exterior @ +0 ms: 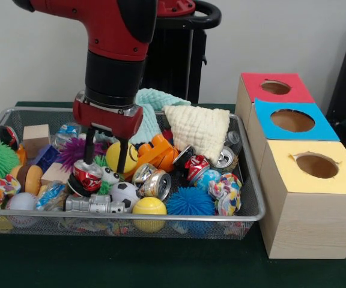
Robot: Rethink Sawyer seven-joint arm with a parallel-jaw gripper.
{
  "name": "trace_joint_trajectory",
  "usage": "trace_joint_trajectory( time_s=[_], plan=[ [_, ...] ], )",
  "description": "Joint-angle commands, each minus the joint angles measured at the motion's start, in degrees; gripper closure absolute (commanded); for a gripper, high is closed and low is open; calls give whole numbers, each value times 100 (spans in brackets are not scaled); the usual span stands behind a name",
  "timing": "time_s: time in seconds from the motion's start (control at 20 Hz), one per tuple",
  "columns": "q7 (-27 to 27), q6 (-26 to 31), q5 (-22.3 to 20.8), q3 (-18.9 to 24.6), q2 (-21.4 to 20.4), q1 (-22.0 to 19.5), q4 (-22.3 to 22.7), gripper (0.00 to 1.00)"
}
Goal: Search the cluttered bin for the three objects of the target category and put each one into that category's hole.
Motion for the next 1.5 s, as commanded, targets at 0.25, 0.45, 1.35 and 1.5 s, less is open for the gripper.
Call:
trace_joint_trajectory(
  time_s=[0.25,0.45,1.35,1.5],
  plan=[
    [164,421,-407,-561,282,296,-407,0],
    [116,490,-387,-664,307,340,-397,0],
    [-137,39,-47,393,591,-410,8,0],
    [-70,-80,-82,446,671,-453,-13,0]
  ],
)
